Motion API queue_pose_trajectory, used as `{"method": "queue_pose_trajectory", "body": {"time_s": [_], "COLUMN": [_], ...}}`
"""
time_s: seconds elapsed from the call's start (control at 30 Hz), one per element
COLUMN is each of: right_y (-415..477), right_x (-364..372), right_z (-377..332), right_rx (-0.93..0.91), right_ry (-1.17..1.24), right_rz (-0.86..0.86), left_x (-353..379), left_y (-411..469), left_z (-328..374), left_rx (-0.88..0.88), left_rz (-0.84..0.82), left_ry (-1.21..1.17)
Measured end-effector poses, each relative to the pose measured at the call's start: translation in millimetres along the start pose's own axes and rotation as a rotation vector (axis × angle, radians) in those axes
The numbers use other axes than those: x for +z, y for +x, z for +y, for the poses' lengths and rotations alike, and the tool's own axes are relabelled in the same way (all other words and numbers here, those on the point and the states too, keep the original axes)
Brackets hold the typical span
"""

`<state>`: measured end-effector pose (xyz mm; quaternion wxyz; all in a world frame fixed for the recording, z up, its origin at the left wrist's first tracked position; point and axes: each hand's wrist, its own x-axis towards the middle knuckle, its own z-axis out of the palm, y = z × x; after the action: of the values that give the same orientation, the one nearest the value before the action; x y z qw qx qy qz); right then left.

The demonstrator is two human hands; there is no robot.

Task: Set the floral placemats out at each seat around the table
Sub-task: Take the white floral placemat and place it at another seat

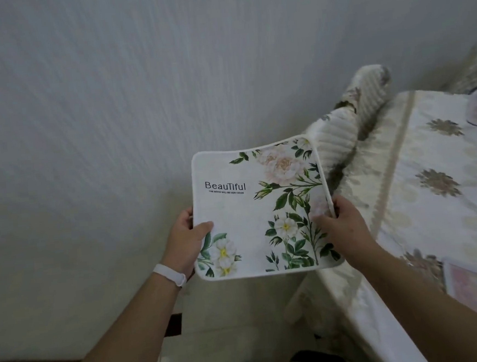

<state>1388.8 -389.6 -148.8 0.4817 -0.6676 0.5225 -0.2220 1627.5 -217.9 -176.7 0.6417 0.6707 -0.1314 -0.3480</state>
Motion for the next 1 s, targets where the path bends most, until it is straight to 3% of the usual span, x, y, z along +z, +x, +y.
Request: {"method": "queue_pose_trajectory", "body": {"time_s": [0.3, 0.5, 1.0], "right_y": [64, 147, 314], "right_x": [44, 61, 7], "right_z": [-37, -60, -89], "right_rx": [-0.043, -0.065, 0.070], "right_ry": [-0.003, 0.035, 0.128], "right_rz": [-0.016, -0.026, 0.227], "left_x": [-13, 4, 145], "left_y": [62, 159, 356], "left_z": [21, 49, 123], "left_rx": [0.078, 0.144, 0.060], "left_rz": [0.069, 0.105, -0.158], "left_ry": [0.010, 0.120, 0.154]}}
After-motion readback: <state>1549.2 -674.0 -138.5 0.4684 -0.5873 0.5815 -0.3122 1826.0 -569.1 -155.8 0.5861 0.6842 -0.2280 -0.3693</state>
